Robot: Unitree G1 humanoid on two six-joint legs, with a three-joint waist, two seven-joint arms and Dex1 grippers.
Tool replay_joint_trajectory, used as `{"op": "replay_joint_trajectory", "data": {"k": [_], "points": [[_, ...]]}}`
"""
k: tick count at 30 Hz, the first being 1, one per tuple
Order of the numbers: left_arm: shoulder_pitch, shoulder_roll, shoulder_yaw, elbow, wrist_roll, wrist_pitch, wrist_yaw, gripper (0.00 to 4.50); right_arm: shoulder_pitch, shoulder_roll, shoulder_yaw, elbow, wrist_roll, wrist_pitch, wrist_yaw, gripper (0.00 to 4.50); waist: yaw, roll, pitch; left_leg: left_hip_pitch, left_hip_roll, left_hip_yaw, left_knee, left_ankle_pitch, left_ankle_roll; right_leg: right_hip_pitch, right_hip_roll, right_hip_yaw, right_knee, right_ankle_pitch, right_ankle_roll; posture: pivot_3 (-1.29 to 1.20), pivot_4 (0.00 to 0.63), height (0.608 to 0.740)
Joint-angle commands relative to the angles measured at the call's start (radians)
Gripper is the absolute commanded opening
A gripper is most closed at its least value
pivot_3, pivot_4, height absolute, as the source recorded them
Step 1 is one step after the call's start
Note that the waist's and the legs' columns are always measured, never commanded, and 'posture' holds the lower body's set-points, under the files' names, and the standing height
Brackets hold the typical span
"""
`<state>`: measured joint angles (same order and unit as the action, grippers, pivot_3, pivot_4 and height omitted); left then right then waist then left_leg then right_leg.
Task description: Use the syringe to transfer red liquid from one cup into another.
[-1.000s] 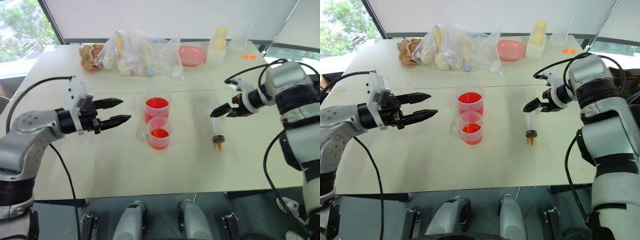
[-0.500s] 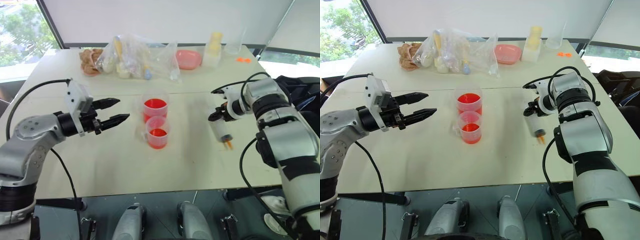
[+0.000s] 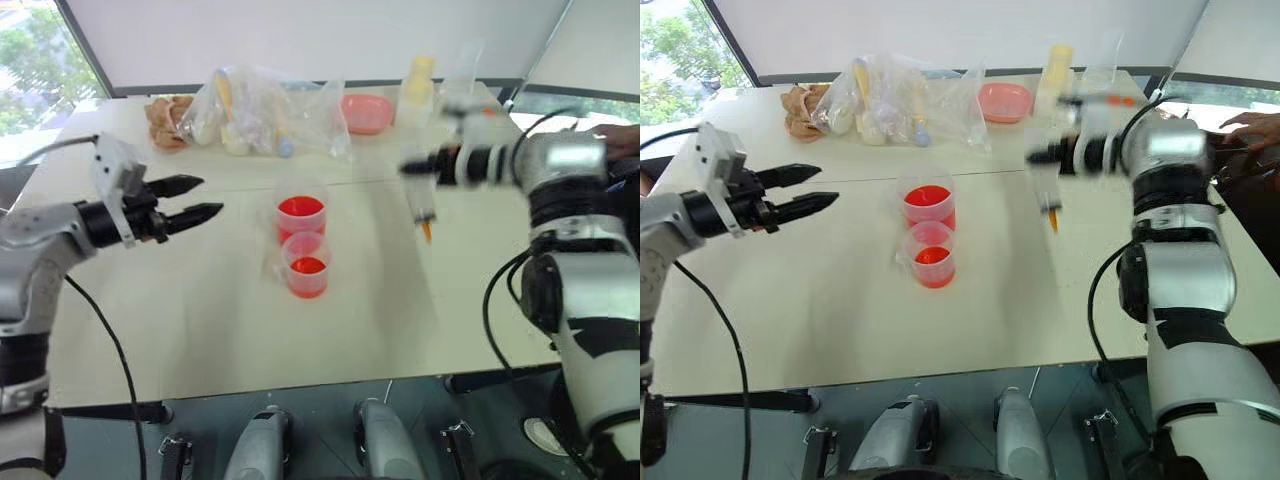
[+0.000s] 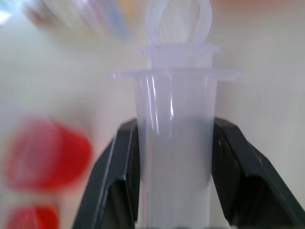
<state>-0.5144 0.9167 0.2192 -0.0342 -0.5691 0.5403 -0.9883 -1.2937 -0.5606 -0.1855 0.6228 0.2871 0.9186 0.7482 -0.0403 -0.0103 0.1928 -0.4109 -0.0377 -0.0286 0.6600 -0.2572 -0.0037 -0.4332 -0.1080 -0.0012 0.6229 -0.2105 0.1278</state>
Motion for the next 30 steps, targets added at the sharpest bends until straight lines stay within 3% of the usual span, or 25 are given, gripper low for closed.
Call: {"op": "replay_joint_trajectory", "data": {"k": [1, 5, 10, 19, 25, 30], "points": [[-0.131, -0.009, -0.011, 0.077, -0.005, -0.005, -0.034, 3.09, 0.098, 0.061, -0.048, -0.467, 0.125, -0.098, -0.003, 1.46, 0.009, -0.002, -0.001, 0.0, 0.0, -0.001, -0.002, 0.0, 0.0, 0.0, 0.0, -0.001, 0.0, 0.0, 0.0, 0.0, 0.15, 0.74], [-0.307, -0.073, -0.003, 0.194, -0.04, 0.025, -0.041, 3.09, 0.181, 0.24, -0.047, -0.667, 0.206, -0.129, -0.109, 1.46, 0.009, -0.005, -0.003, 0.001, 0.001, -0.001, 0.0, 0.0, 0.0, 0.004, 0.001, -0.002, -0.005, 0.0, 0.0, 0.0, 0.15, 0.74], [-0.446, -0.092, -0.037, 0.264, 0.003, -0.011, -0.055, 3.09, 0.263, 0.394, -0.006, -0.71, 0.245, -0.208, -0.172, 1.46, 0.008, -0.004, -0.002, 0.001, 0.0, -0.001, 0.002, 0.0, 0.0, 0.004, 0.0, -0.001, -0.004, 0.0, 0.0, 0.0, 0.15, 0.74], [-0.581, -0.074, -0.062, 0.256, 0.015, 0.005, -0.124, 3.09, 0.313, 0.462, 0.095, -0.565, 0.197, -0.41, -0.14, 1.46, -0.002, -0.004, -0.002, 0.001, 0.0, -0.002, 0.002, 0.0, 0.0, 0.004, 0.0, -0.001, -0.003, 0.0, 0.0, 0.0, 0.15, 0.74], [-0.655, -0.139, -0.117, 0.335, 0.107, -0.133, -0.132, 3.09, 0.304, 0.47, 0.148, -0.365, 0.117, -0.578, -0.092, 1.46, -0.002, -0.004, -0.002, 0.001, 0.0, -0.001, 0.002, 0.0, 0.0, 0.004, 0.001, -0.001, -0.003, 0.0, 0.0, 0.0, 0.15, 0.74], [-0.718, -0.205, -0.145, 0.447, 0.184, -0.26, -0.115, 3.09, 0.309, 0.477, 0.162, -0.314, 0.098, -0.635, -0.08, 1.46, -0.002, -0.004, -0.002, 0.001, 0.0, -0.001, 0.002, 0.0, 0.0, 0.003, 0.001, -0.001, -0.003, 0.0, 0.0, 0.0, 0.15, 0.74]]}}
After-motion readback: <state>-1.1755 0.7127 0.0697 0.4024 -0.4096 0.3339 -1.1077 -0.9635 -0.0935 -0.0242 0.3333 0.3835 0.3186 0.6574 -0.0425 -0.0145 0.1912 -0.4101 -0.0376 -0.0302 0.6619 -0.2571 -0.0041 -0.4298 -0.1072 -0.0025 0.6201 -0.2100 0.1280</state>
